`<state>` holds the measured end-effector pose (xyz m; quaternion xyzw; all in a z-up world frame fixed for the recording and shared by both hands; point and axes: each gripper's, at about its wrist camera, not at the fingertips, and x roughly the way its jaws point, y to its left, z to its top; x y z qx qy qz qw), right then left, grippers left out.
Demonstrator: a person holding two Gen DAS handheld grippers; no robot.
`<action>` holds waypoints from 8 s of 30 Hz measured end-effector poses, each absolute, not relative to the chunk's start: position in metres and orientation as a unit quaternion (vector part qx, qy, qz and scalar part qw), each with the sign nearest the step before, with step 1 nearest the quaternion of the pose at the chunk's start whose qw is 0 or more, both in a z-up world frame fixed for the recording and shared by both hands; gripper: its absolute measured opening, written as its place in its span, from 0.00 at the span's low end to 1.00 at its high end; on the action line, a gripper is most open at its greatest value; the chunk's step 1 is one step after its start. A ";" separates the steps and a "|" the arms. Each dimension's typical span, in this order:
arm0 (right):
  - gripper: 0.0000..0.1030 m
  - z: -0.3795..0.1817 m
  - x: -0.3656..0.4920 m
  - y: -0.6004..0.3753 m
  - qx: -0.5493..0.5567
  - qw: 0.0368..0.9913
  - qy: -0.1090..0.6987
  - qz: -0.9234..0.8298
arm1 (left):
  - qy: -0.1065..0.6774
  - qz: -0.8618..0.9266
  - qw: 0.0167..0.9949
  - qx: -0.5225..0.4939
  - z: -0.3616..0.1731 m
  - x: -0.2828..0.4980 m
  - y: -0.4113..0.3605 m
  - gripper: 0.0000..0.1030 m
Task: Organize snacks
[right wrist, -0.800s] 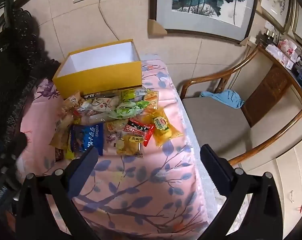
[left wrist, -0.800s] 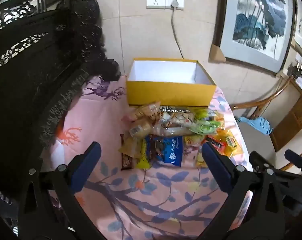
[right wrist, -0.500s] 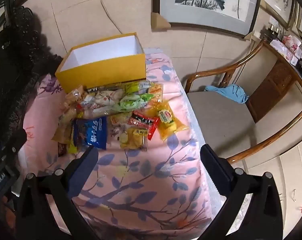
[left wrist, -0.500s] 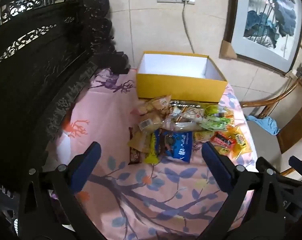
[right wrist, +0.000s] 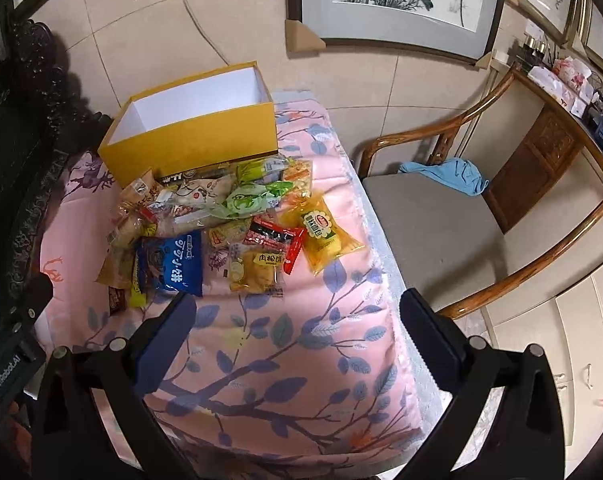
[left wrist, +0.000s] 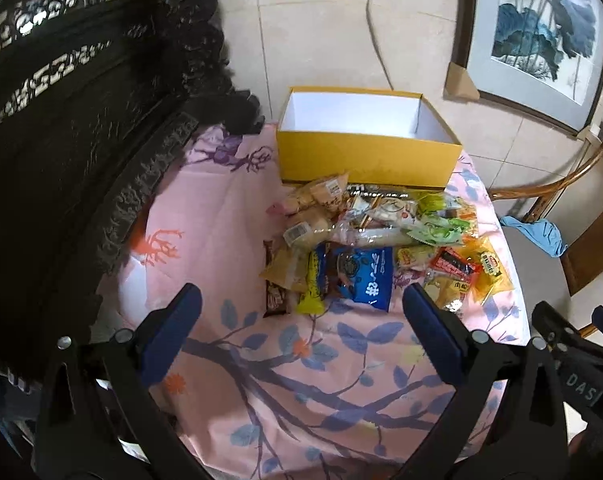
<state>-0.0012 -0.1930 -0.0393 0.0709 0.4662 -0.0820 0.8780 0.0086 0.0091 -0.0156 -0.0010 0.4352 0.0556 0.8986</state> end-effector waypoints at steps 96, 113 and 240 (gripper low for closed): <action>0.41 -0.157 0.096 -0.299 0.135 0.881 0.451 0.051 | 0.483 -0.083 0.866 0.094 -0.191 0.110 -0.048 0.75; 0.41 -0.064 0.112 -0.283 0.139 0.932 0.320 0.099 | 0.377 -0.067 0.924 0.028 -0.063 0.110 -0.009 0.76; 0.46 0.016 0.127 -0.190 0.010 0.952 0.287 0.103 | 0.384 -0.103 0.909 0.122 -0.028 0.116 -0.024 0.21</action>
